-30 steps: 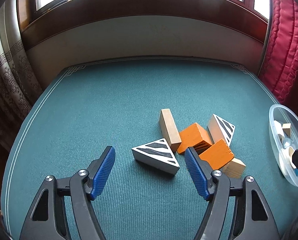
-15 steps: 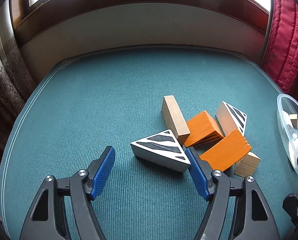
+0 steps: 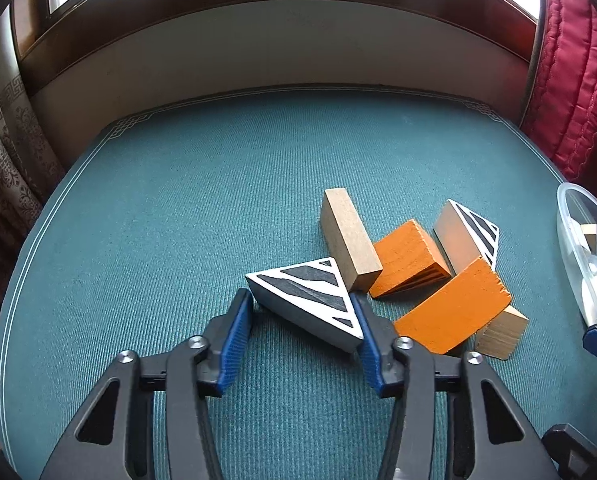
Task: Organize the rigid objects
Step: 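Grasp the black-and-white striped triangle block with the left gripper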
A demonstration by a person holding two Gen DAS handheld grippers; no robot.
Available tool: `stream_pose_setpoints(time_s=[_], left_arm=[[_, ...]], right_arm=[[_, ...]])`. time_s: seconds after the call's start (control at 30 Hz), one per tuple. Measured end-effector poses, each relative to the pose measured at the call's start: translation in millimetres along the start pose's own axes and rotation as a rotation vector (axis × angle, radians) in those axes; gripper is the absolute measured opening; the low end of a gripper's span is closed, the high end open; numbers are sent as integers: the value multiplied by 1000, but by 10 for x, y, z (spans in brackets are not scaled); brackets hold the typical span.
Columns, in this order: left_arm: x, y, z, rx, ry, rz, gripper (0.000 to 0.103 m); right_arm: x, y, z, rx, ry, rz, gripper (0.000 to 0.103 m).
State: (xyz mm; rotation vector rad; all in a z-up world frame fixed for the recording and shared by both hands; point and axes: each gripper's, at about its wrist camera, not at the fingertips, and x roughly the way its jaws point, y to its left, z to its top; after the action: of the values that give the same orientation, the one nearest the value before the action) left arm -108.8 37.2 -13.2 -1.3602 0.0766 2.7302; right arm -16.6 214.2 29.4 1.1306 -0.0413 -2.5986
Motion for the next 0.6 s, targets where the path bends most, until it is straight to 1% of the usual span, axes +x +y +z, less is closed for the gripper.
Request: stream_pose_setpoints(time_s=[0.07, 0.13, 0.3, 0.47, 0.6], left_arm=[[-17, -30, -14, 16, -8, 9, 32], [-31, -40, -21, 22, -13, 13, 30], [-62, 15, -13, 1, -21, 5, 29], [-40, 112, -3, -44, 4, 19, 29], [-84, 200, 18, -82, 10, 4, 31]], right_arm=[[9, -10, -2, 5, 4, 2, 85], [19, -34, -3, 11, 9, 4, 85], [16, -64, 2, 16, 11, 4, 85], [25, -96, 13, 15, 14, 9, 85], [32, -116, 12, 16, 18, 15, 85]])
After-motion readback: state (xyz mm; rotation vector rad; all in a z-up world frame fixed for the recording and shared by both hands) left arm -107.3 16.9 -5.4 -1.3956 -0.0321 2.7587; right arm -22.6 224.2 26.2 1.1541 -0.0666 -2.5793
